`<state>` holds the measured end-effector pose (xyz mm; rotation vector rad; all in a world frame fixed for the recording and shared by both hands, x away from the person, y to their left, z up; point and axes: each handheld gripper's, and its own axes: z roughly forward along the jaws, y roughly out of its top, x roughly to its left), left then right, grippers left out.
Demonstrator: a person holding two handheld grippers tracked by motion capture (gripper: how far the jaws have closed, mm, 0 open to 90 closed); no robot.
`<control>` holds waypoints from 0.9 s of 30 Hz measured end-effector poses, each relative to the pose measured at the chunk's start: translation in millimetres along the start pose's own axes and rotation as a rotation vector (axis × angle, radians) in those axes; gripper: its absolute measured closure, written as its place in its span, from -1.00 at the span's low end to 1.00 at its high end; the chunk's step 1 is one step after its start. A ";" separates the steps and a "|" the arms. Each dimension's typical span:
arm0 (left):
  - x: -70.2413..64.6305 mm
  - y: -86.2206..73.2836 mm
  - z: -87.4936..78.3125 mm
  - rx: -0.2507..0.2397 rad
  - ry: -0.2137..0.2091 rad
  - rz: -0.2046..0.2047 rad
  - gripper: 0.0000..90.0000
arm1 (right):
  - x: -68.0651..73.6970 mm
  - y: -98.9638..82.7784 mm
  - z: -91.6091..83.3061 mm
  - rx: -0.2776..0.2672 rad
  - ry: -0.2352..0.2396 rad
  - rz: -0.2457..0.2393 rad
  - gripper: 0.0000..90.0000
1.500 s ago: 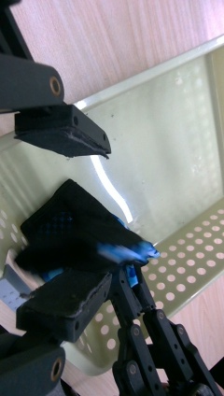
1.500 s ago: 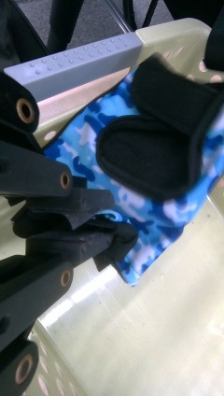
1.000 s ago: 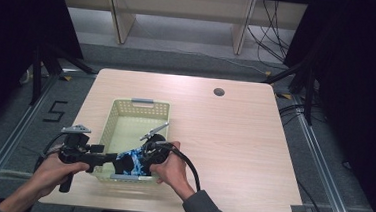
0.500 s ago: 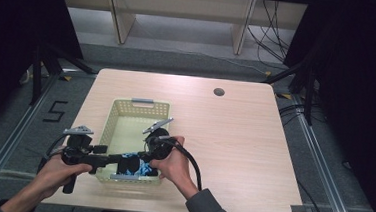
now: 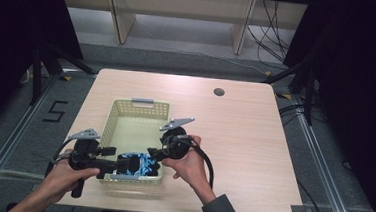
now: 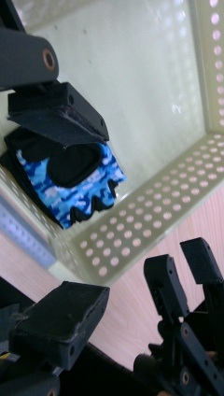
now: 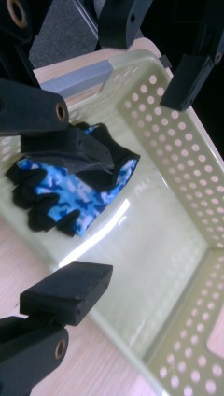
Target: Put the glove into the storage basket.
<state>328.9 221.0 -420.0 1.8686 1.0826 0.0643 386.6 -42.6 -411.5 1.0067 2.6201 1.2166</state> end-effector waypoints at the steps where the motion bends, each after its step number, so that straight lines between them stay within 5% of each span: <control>1: -2.6 0.1 0.1 -0.002 -0.003 0.005 -0.54 | -1.0 -1.5 -3.2 -0.006 -0.004 0.006 -0.05; 10: -17.2 -0.1 3.4 -0.021 -0.047 0.026 -0.54 | -15.5 -18.6 -28.4 -0.044 -0.008 0.016 -0.09; 20: -35.0 -5.3 13.3 -0.042 -0.048 0.106 -0.54 | -27.5 -37.0 -55.9 -0.108 -0.034 0.064 -0.11; 21: -35.9 -5.7 14.9 -0.043 -0.043 0.118 -0.54 | -30.3 -39.0 -57.6 -0.120 -0.033 0.042 -0.11; 27: -39.2 -9.1 22.3 -0.049 -0.048 0.118 -0.54 | -37.5 -53.0 -70.4 -0.158 -0.014 0.060 -0.12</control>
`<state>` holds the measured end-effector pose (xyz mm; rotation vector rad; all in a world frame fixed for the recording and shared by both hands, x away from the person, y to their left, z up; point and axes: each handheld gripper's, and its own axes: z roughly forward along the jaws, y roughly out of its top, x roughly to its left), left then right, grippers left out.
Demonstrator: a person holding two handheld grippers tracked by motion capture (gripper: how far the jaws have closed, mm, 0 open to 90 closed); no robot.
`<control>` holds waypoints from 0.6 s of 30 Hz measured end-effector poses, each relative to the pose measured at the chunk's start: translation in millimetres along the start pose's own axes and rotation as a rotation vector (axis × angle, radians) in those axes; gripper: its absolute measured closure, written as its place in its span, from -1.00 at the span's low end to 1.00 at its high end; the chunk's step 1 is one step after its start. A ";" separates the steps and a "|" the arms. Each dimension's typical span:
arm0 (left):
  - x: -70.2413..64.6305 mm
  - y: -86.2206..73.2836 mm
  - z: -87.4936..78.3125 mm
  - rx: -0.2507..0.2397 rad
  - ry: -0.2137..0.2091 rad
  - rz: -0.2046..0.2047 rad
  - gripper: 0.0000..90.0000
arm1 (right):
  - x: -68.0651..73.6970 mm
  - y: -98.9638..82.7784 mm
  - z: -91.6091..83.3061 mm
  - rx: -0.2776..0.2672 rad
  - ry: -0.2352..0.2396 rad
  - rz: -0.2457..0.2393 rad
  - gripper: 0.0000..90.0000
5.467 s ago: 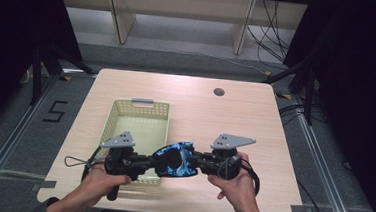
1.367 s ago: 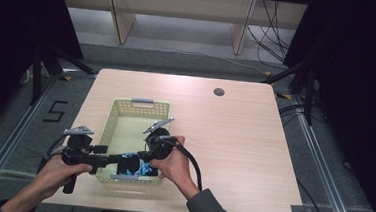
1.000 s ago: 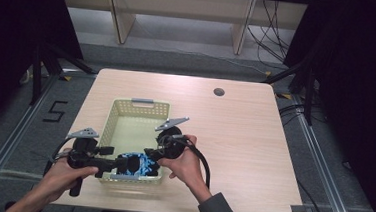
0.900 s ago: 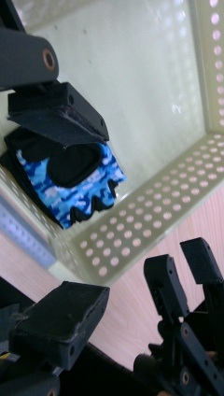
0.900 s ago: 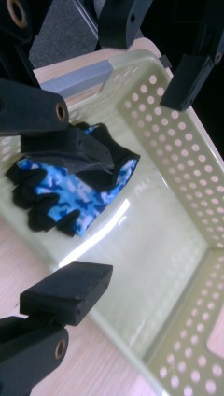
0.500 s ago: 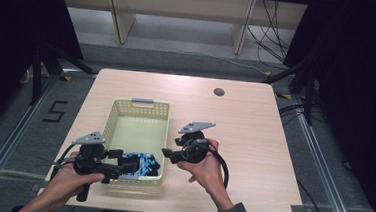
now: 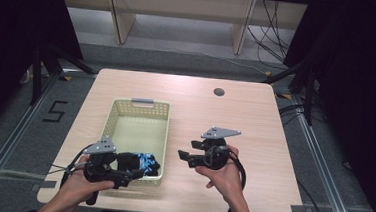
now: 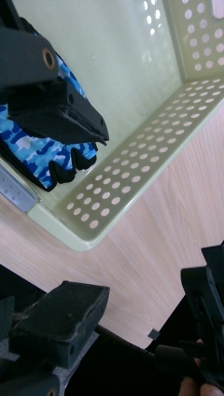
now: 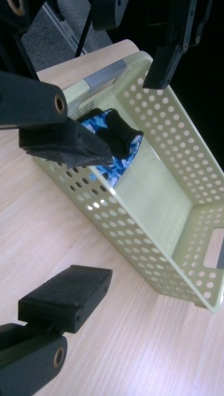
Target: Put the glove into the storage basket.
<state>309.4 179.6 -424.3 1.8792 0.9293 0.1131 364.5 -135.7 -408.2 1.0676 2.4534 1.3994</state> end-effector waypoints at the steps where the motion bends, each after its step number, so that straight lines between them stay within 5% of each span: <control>1: -0.3 -0.2 1.1 0.006 -0.006 0.005 -0.54 | -0.7 -2.0 -3.6 -0.005 -0.004 0.017 -0.12; 2: -0.9 -0.9 1.6 0.010 0.001 0.007 -0.54 | -0.1 -4.0 -7.5 -0.004 -0.005 0.047 -0.13; 3: -0.8 -1.3 3.4 0.004 -0.014 0.006 -0.54 | -4.4 -6.1 -9.0 -0.022 -0.004 0.022 -0.13; 4: -0.9 -1.4 3.7 0.010 -0.010 0.010 -0.54 | -3.6 -8.1 -12.7 -0.017 -0.008 0.057 -0.13; 6: -1.3 -1.6 4.8 0.004 -0.007 0.013 -0.54 | -9.2 -12.7 -17.2 -0.035 -0.022 0.033 -0.13; 14: -5.4 -4.2 9.4 -0.002 -0.012 0.018 -0.54 | -8.3 -24.7 -29.0 -0.031 -0.019 0.088 -0.16; 18: -6.5 -6.1 11.4 0.013 -0.014 0.031 -0.53 | -10.1 -29.8 -34.0 -0.041 -0.024 0.066 -0.18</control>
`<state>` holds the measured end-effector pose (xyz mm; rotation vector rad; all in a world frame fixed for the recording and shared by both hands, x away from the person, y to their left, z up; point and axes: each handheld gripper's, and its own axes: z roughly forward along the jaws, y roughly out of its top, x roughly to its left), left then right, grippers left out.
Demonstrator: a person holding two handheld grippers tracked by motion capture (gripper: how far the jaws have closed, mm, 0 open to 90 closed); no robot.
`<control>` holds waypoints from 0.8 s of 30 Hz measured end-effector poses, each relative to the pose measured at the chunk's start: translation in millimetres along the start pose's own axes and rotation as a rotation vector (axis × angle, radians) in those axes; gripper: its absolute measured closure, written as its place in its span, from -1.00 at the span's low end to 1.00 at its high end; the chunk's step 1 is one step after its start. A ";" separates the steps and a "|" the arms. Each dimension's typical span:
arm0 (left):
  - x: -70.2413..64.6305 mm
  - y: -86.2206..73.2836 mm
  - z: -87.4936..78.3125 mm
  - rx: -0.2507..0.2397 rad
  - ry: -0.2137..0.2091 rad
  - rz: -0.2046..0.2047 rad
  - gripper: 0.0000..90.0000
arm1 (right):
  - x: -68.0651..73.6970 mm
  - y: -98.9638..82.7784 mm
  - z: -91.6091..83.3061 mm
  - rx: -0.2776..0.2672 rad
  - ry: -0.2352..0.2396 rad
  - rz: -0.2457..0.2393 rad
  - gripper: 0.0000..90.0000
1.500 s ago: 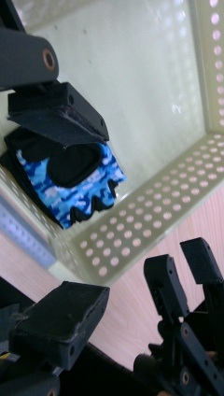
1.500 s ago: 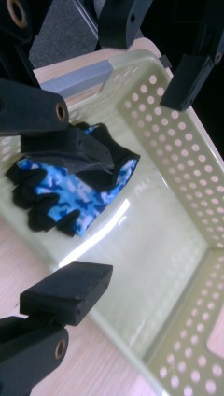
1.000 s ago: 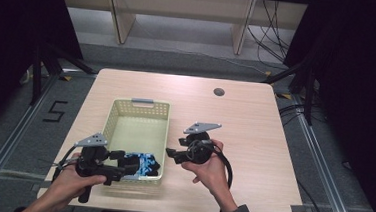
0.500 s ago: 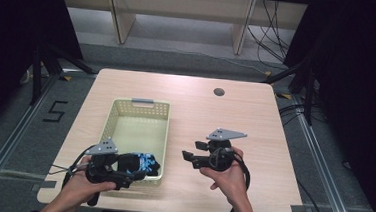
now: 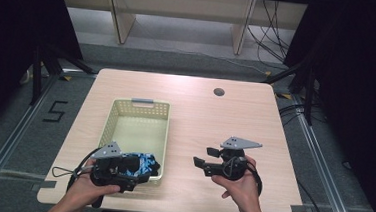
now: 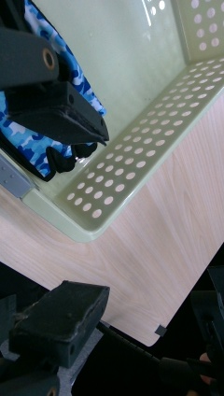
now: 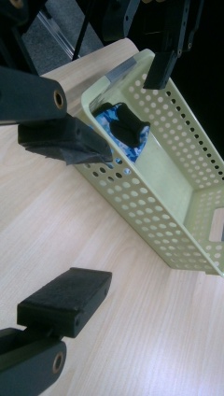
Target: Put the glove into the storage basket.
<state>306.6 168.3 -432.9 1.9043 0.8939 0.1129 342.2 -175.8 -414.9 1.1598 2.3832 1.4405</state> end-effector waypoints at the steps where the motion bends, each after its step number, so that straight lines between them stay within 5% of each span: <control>1: 0.0 0.0 0.0 0.000 0.000 0.000 -0.53 | 0.0 0.0 0.0 0.000 0.000 0.000 -0.18; 3: 0.1 -1.2 1.4 -0.007 0.001 0.004 -0.53 | 1.8 -1.8 -1.5 0.007 -0.003 0.020 -0.19; 4: 0.0 -1.3 1.5 -0.007 -0.001 0.005 -0.53 | -1.8 -2.6 -0.5 -0.010 0.003 -0.038 -0.20; 5: -0.6 -1.5 1.7 -0.006 0.002 0.002 -0.53 | 0.4 -3.6 -1.7 0.003 0.003 0.001 -0.20; 9: -2.7 -2.6 3.4 -0.002 -0.006 -0.002 -0.53 | 0.1 -7.3 -4.1 0.005 -0.002 0.002 -0.22; 10: -3.4 -3.2 4.2 -0.009 -0.006 0.008 -0.53 | -2.3 -7.5 -4.4 -0.006 -0.008 -0.032 -0.22; 11: -4.0 -3.6 4.3 -0.002 -0.021 0.006 -0.53 | 0.2 -8.9 -4.4 -0.005 0.002 0.008 -0.23; 13: -5.6 -5.3 5.5 -0.011 -0.024 0.011 -0.53 | 0.3 -10.8 -6.1 -0.004 -0.001 0.012 -0.25; 16: -7.5 -7.5 6.0 0.001 -0.036 0.014 -0.54 | -1.8 -13.8 -7.4 -0.010 0.001 -0.027 -0.26; 20: -9.9 -10.2 5.8 -0.006 -0.041 0.020 -0.54 | -0.7 -19.0 -10.4 -0.010 0.002 0.000 -0.27; 24: -13.6 -12.6 3.2 -0.005 -0.037 0.031 -0.54 | -3.6 -24.0 -11.4 -0.020 0.009 -0.021 -0.28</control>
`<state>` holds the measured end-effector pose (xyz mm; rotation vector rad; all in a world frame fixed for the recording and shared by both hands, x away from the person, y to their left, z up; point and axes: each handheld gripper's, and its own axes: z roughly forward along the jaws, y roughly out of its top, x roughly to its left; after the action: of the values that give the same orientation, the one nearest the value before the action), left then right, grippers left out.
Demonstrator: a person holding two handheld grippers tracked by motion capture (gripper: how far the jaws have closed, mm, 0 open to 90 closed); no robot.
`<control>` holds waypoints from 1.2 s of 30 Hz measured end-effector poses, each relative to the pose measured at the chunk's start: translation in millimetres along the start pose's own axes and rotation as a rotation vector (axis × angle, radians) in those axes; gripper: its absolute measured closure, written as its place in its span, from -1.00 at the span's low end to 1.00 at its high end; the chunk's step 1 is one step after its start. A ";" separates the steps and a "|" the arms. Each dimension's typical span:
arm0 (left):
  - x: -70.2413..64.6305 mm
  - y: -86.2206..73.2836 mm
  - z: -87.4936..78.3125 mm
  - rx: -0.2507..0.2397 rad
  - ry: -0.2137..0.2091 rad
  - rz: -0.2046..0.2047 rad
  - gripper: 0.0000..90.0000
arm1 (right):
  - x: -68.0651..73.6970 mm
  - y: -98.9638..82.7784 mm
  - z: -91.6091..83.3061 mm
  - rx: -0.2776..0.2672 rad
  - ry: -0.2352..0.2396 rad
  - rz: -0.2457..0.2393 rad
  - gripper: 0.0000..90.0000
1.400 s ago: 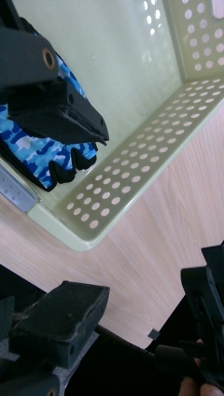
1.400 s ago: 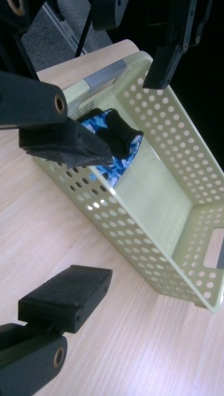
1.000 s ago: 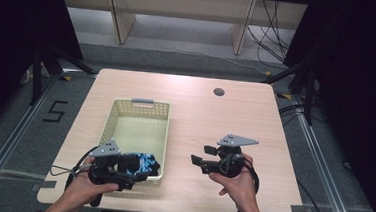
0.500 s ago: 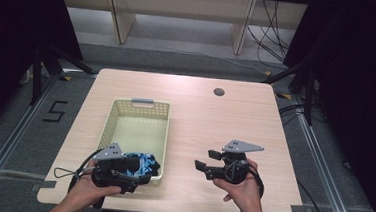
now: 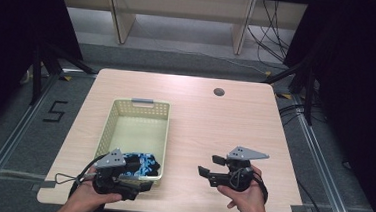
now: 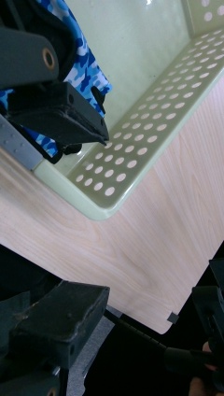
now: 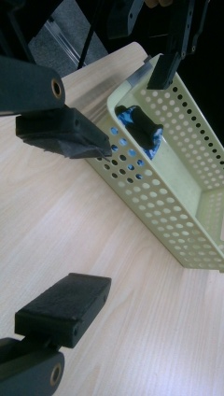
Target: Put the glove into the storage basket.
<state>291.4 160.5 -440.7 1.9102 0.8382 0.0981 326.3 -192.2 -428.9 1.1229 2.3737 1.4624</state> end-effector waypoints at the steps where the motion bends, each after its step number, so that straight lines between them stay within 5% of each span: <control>1: -1.2 -0.5 -0.3 0.001 -0.002 -0.002 -0.54 | 2.6 -1.4 -1.6 0.008 -0.004 0.039 -0.28; 7: -6.9 -4.8 2.1 0.010 -0.027 0.030 -0.54 | 1.0 -6.9 -1.7 0.007 -0.009 0.011 -0.30; 10: -11.7 -7.9 2.6 0.017 -0.026 0.017 -0.54 | 5.1 -8.8 -2.8 0.018 -0.006 0.034 -0.31; 12: -13.3 -10.3 3.2 0.017 -0.038 0.030 -0.54 | 3.3 -9.8 -2.4 0.014 -0.008 -0.012 -0.32; 13: -14.8 -12.2 2.9 0.025 -0.030 0.026 -0.54 | 7.9 -12.8 -3.2 0.022 -0.006 0.034 -0.33; 17: -17.8 -15.7 3.9 0.029 -0.051 0.051 -0.54 | 6.6 -16.2 -3.6 0.016 -0.011 -0.006 -0.34; 18: -19.9 -17.0 4.4 0.027 -0.037 0.037 -0.54 | 9.1 -17.5 -4.3 0.023 -0.008 0.025 -0.34; 32: -25.7 -34.1 7.3 0.051 -0.094 0.072 -0.55 | 14.2 -36.7 -5.3 0.021 0.009 0.036 -0.50; 33: -23.1 -33.9 4.9 0.089 -0.098 0.094 -0.55 | 14.4 -37.6 -6.9 0.033 0.000 0.029 -0.53; 34: -25.6 -36.2 5.6 0.073 -0.091 0.052 -0.56 | 15.6 -39.0 -7.4 0.033 0.000 0.044 -0.56; 35: -24.5 -37.8 6.6 0.064 -0.094 0.061 -0.58 | 12.7 -40.3 -6.1 0.013 0.007 0.004 -0.58; 36: -24.8 -39.4 6.3 0.075 -0.092 0.047 -0.60 | 13.1 -43.7 -6.6 0.011 0.003 0.029 -0.65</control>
<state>255.2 151.0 -469.1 1.9895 0.7451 0.0072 291.1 -199.3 -457.8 1.1638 2.3805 1.4628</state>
